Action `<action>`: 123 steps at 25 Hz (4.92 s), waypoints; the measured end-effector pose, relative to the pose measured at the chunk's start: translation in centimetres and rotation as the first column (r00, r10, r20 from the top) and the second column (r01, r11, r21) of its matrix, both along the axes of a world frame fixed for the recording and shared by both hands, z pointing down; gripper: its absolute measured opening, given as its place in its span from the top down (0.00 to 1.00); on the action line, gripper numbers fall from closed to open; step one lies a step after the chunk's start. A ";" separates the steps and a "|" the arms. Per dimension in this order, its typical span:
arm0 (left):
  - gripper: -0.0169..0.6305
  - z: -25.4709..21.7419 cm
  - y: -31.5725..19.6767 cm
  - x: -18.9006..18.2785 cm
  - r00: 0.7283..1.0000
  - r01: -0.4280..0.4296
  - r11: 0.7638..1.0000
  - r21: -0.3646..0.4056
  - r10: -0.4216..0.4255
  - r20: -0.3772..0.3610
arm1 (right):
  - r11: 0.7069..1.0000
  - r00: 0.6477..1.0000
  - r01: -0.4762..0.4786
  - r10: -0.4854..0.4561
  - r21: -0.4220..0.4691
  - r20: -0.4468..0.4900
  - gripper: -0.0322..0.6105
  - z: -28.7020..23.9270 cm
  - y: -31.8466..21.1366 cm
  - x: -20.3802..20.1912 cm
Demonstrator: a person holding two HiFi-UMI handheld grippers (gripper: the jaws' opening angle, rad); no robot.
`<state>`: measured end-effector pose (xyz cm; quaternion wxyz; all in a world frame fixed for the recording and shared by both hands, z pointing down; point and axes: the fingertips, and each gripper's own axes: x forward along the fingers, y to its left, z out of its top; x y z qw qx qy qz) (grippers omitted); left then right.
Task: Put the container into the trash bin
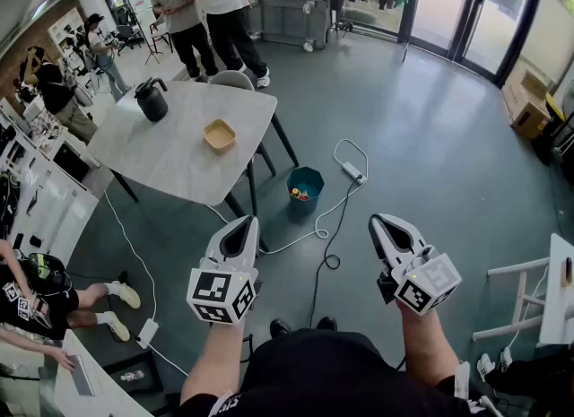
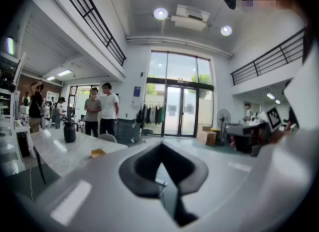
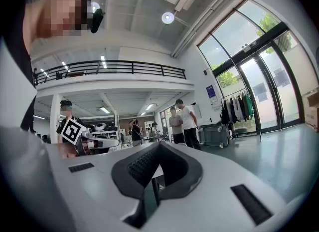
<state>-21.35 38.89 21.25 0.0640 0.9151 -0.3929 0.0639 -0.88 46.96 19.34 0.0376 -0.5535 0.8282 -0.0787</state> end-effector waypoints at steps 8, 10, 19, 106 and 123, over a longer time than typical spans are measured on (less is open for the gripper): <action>0.96 0.3 -0.8 -0.8 0.999 0.035 0.999 -0.001 -0.035 0.001 | 1.000 0.999 -0.009 0.009 0.011 -0.031 0.97 -0.5 -0.4 0.9; 0.96 0.2 -0.7 -0.7 0.999 0.041 0.999 -0.002 -0.041 0.003 | 1.000 0.999 -0.013 0.013 0.014 -0.034 0.97 -0.7 -0.4 1.5; 0.96 1.2 2.3 1.6 0.998 0.052 0.999 0.001 -0.052 0.026 | 0.997 0.997 0.074 -0.074 0.000 -0.021 0.97 0.5 0.8 1.6; 0.75 19.2 -48.9 -3.5 0.969 0.094 0.922 -0.377 0.003 0.248 | 0.860 0.911 0.413 -0.397 -0.300 0.116 0.96 10.8 -56.3 -6.6; 0.69 32.2 -49.2 -3.2 0.797 -0.029 0.882 -0.471 0.305 0.521 | 0.828 0.917 0.391 -0.389 -0.402 0.092 0.96 14.7 -55.5 -8.1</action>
